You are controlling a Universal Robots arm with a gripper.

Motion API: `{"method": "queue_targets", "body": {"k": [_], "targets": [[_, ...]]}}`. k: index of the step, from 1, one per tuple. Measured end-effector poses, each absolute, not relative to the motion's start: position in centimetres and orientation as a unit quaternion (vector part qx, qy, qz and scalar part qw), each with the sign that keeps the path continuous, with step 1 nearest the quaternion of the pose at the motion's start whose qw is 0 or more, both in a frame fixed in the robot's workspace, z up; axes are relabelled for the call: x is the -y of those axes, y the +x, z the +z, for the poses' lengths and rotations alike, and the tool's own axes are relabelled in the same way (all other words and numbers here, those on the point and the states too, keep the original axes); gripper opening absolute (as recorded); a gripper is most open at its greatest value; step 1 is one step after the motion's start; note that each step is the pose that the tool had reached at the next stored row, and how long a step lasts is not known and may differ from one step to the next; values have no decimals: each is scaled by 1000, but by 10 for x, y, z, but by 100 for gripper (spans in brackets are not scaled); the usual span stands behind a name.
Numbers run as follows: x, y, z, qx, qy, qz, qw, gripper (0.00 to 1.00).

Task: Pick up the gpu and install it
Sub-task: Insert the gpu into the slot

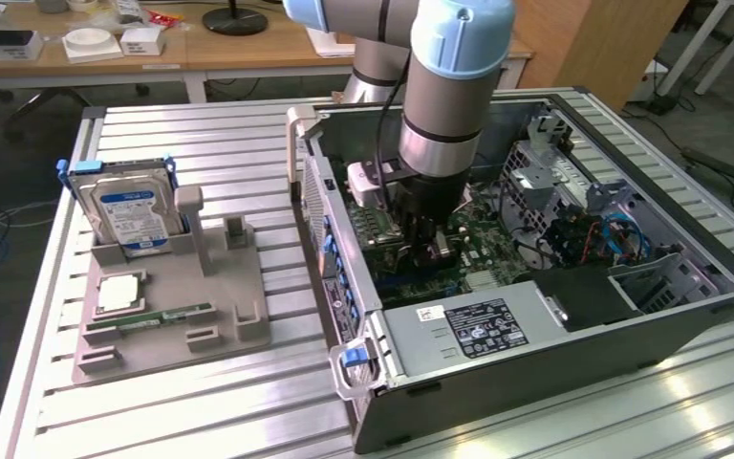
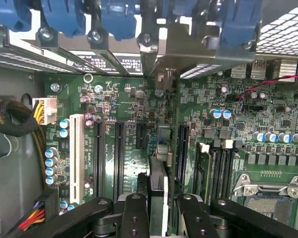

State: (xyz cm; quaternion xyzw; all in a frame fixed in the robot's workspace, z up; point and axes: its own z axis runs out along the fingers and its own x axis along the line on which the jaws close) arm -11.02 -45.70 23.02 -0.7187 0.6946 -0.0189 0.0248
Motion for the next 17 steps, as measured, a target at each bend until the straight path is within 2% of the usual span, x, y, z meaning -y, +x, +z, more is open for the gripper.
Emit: {"method": "queue_targets", "body": {"k": [17], "targets": [[457, -111, 226, -695, -719, -17, 26, 27]]}}
